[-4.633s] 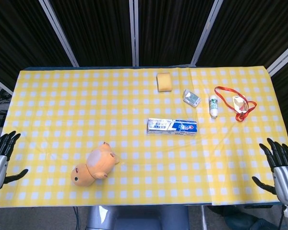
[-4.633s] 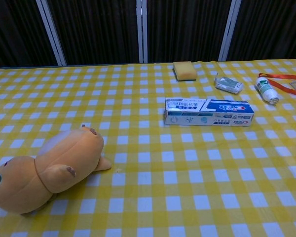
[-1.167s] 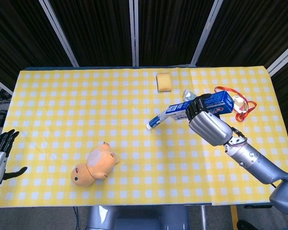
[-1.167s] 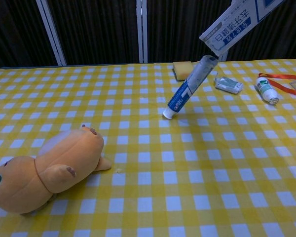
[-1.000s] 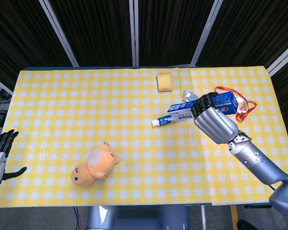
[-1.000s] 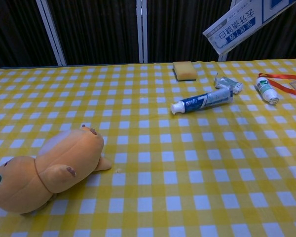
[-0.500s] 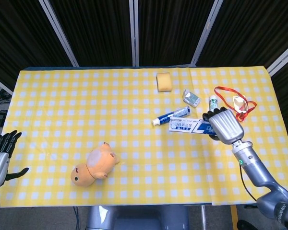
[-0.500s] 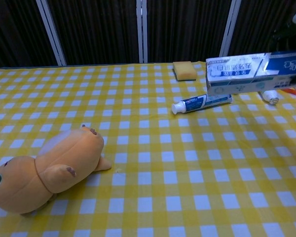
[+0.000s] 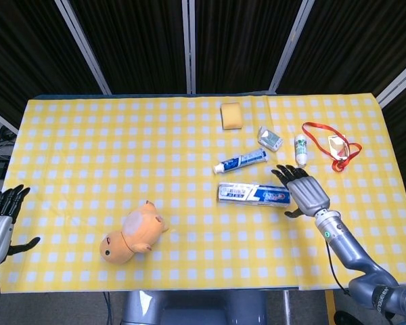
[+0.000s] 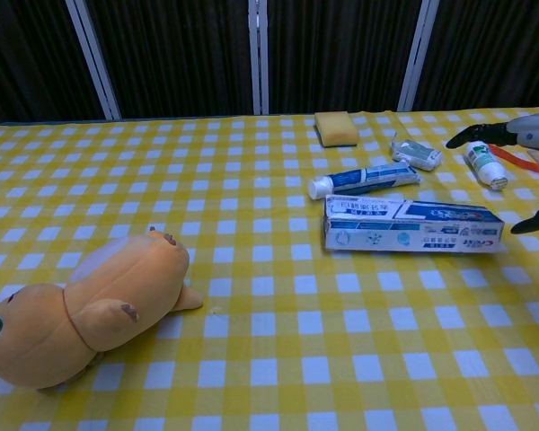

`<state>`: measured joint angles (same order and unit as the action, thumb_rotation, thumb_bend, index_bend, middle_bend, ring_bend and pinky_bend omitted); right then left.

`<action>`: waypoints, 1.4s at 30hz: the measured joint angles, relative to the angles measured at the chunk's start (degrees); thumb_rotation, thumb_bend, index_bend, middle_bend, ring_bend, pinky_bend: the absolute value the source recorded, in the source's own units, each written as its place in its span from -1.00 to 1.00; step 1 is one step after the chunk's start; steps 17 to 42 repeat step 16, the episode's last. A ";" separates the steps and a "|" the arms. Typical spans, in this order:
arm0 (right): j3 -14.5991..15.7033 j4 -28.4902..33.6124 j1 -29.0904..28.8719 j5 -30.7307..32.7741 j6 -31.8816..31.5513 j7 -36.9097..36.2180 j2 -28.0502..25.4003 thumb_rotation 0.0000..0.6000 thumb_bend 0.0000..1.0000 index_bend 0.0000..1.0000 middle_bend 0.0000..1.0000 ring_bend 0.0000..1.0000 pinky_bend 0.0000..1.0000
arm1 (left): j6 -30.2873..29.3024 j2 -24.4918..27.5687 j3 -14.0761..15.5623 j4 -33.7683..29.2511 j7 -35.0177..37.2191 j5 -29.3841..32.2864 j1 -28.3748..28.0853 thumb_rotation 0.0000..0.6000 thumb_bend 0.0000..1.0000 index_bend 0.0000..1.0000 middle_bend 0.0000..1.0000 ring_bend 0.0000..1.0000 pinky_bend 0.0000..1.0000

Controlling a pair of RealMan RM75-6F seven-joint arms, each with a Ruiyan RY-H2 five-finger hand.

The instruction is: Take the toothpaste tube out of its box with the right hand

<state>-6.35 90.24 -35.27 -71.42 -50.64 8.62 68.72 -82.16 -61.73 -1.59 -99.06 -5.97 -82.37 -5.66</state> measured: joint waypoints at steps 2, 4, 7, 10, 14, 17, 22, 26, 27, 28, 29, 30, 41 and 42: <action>0.15 2.45 0.46 -0.12 -0.77 0.03 -1.62 1.00 -1.00 -1.00 -1.00 -1.00 -0.87 | -0.18 0.24 -0.03 -0.06 0.47 -0.10 0.10 1.00 -1.00 -1.00 -1.00 -1.00 -1.00; 0.59 4.62 1.75 -1.36 -3.22 -0.21 -3.30 1.00 -1.00 -1.00 -1.00 -1.00 -0.89 | -0.48 0.53 0.01 -0.16 1.04 -0.40 0.26 1.00 -1.00 -1.00 -1.00 -1.00 -1.00; 1.71 7.30 4.96 -4.97 -9.05 -1.70 -6.03 1.00 -1.00 -1.00 -1.00 -1.00 -0.91 | -0.95 0.92 0.20 -0.34 1.69 -1.13 0.51 1.00 -1.00 -1.00 -1.00 -1.00 -1.00; 3.26 8.48 8.93 -10.08 -16.19 -4.20 -8.41 1.00 -1.00 -1.00 -1.00 -1.00 -0.93 | -1.28 1.11 0.43 -0.44 2.05 -1.81 0.69 1.00 -1.00 -1.00 -1.00 -1.00 -1.00; 5.11 7.61 14.29 -15.64 -25.62 -6.58 -10.05 1.00 -1.00 -1.00 -1.00 -1.00 -0.94 | -1.73 1.13 0.71 -0.47 2.21 -2.74 0.88 1.00 -1.00 -1.00 -1.00 -1.00 -1.00; 5.96 6.14 17.26 -17.89 -30.54 -7.43 -10.20 1.00 -1.00 -1.00 -1.00 -1.00 -0.94 | -2.00 1.12 0.91 -0.53 2.28 -3.29 1.01 1.00 -1.00 -1.00 -1.00 -1.00 -1.00; 5.96 6.14 17.26 -17.89 -30.54 -7.43 -10.20 1.00 -1.00 -1.00 -1.00 -1.00 -0.94 | -2.00 1.12 0.91 -0.53 2.28 -3.29 1.01 1.00 -1.00 -1.00 -1.00 -1.00 -1.00; 5.96 6.14 17.26 -17.89 -30.54 -7.43 -10.20 1.00 -1.00 -1.00 -1.00 -1.00 -0.94 | -2.00 1.12 0.91 -0.53 2.28 -3.29 1.01 1.00 -1.00 -1.00 -1.00 -1.00 -1.00; 5.96 6.14 17.26 -17.89 -30.54 -7.43 -10.20 1.00 -1.00 -1.00 -1.00 -1.00 -0.94 | -2.00 1.12 0.91 -0.53 2.28 -3.29 1.01 1.00 -1.00 -1.00 -1.00 -1.00 -1.00; 5.96 6.14 17.26 -17.89 -30.54 -7.43 -10.20 1.00 -1.00 -1.00 -1.00 -1.00 -0.94 | -2.00 1.12 0.91 -0.53 2.28 -3.29 1.01 1.00 -1.00 -1.00 -1.00 -1.00 -1.00; 5.96 6.14 17.26 -17.89 -30.54 -7.43 -10.20 1.00 -1.00 -1.00 -1.00 -1.00 -0.94 | -2.00 1.12 0.91 -0.53 2.28 -3.29 1.01 1.00 -1.00 -1.00 -1.00 -1.00 -1.00; 5.96 6.14 17.26 -17.89 -30.54 -7.43 -10.20 1.00 -1.00 -1.00 -1.00 -1.00 -0.94 | -2.00 1.12 0.91 -0.53 2.28 -3.29 1.01 1.00 -1.00 -1.00 -1.00 -1.00 -1.00; 5.96 6.14 17.26 -17.89 -30.54 -7.43 -10.20 1.00 -1.00 -1.00 -1.00 -1.00 -0.94 | -2.00 1.12 0.91 -0.53 2.28 -3.29 1.01 1.00 -1.00 -1.00 -1.00 -1.00 -1.00; 5.96 6.14 17.26 -17.89 -30.54 -7.43 -10.20 1.00 -1.00 -1.00 -1.00 -1.00 -0.94 | -2.00 1.12 0.91 -0.53 2.28 -3.29 1.01 1.00 -1.00 -1.00 -1.00 -1.00 -1.00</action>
